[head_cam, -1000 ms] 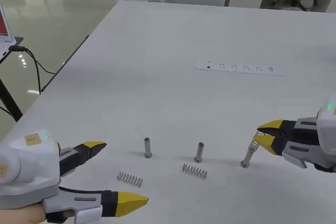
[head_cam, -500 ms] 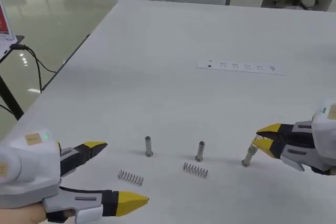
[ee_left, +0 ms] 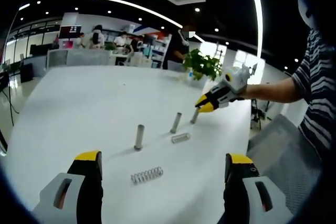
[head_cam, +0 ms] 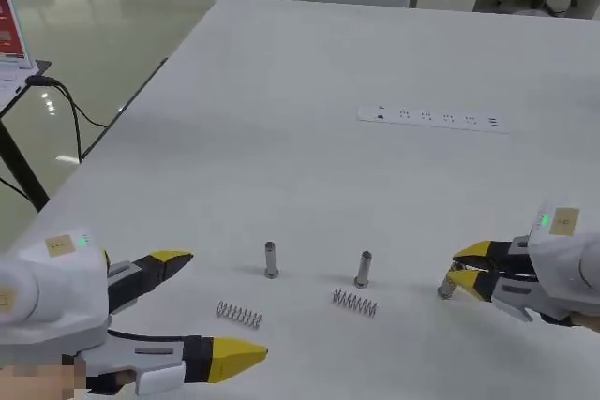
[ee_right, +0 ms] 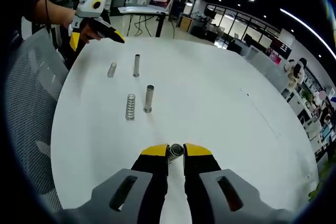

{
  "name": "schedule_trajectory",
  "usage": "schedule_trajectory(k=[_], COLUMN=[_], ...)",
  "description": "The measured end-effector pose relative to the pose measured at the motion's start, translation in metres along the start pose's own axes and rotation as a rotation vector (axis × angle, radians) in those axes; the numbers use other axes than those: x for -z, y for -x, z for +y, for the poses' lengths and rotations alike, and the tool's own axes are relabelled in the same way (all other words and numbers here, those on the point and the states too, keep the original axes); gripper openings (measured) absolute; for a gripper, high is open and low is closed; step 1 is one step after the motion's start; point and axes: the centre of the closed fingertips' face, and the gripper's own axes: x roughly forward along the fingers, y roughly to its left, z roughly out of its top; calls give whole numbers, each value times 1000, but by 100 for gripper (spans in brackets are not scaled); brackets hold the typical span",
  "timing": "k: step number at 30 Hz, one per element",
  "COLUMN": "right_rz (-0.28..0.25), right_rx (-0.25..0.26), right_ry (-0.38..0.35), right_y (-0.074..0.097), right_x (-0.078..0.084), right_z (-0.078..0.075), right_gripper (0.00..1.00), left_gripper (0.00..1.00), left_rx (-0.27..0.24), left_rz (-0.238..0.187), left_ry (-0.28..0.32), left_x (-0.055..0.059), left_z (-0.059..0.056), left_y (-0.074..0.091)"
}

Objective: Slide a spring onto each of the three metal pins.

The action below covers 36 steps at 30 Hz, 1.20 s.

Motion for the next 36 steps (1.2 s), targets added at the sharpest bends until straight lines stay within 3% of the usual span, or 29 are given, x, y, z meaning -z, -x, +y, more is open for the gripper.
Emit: schedule_trajectory(k=[19,36], right_rz=[-15,-84], right_rx=[1,20], right_ry=[-22,-96], right_y=[3,20], right_x=[0,-21], right_z=[-1,-2], right_gripper=[12,9], left_gripper=[94,94], left_rx=[10,28], left_rz=[-4,-3], left_ry=[-7,-22], left_x=[-5,-10], left_z=[-1,-4], left_y=[0,-1])
